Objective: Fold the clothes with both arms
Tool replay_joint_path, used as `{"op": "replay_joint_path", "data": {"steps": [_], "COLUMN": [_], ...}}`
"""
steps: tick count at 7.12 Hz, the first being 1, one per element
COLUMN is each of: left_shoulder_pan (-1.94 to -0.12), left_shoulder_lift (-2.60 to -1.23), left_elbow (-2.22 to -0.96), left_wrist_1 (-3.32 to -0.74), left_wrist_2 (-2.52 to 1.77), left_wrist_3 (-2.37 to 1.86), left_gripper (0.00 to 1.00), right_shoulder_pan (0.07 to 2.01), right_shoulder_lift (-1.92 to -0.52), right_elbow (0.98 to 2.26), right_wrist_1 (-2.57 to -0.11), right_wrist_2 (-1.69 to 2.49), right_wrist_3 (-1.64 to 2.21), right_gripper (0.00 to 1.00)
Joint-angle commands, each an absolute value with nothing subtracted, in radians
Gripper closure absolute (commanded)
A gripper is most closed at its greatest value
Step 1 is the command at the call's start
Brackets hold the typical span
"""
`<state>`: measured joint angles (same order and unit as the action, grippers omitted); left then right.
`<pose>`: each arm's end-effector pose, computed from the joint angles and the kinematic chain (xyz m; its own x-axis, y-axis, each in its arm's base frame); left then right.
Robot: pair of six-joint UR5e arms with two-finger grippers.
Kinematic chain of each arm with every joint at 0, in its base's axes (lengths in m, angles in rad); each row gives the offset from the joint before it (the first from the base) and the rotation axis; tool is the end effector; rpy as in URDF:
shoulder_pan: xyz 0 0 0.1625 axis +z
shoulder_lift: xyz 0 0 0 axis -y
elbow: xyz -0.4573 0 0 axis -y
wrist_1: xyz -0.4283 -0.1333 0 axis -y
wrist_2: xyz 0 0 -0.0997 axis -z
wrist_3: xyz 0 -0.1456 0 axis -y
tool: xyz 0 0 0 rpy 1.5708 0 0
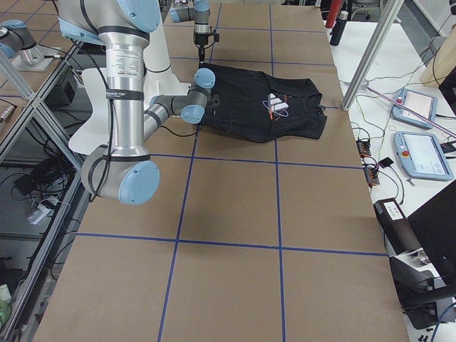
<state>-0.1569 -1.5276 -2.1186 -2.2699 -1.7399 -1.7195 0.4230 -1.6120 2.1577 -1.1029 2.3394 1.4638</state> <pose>0.5015 -0.1895 0.3708 0.3507 -0.2033 -0.9141 0.0514 0.9788 -0.1980 -0.4326 -0.2299 0.3678 0.4535 0.1200 0.8831 0.2930 0.9158 -0.2749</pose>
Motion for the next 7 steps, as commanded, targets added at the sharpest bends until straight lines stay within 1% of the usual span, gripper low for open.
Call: {"op": "replay_joint_path", "data": {"steps": [1,2,4,5,6,7], "left_shoulder_pan": [-0.102,-0.071,-0.058,-0.07,-0.087,-0.174], "left_shoulder_lift": [-1.478,-1.447,-1.39,-1.399,-1.404,-1.407], "left_elbow": [-2.187,-2.224,-2.31,-2.307,-2.301,-2.295], "left_wrist_1": [-2.269,-2.269,-2.269,-2.267,-2.261,-2.261], "left_wrist_2": [-1.769,-1.782,-1.886,-1.894,-1.896,-1.896], "left_wrist_3": [-1.695,-1.692,-1.677,-1.677,-1.677,-1.677], "left_gripper": [1.0,1.0,1.0,1.0,1.0,1.0], "right_shoulder_pan": [0.443,0.44,0.437,0.437,0.439,0.506], "right_shoulder_lift": [-1.727,-1.755,-1.872,-1.878,-1.847,-1.766], "right_elbow": [2.219,2.223,2.214,2.201,2.171,2.113], "right_wrist_1": [-1.101,-1.053,-0.857,-0.832,-0.816,-0.78], "right_wrist_2": [2.463,2.473,2.5,2.502,2.5,2.502], "right_wrist_3": [1.48,1.526,1.539,1.539,1.537,1.537], "right_gripper": [1.0,1.0,1.0,1.0,1.0,1.0]}}
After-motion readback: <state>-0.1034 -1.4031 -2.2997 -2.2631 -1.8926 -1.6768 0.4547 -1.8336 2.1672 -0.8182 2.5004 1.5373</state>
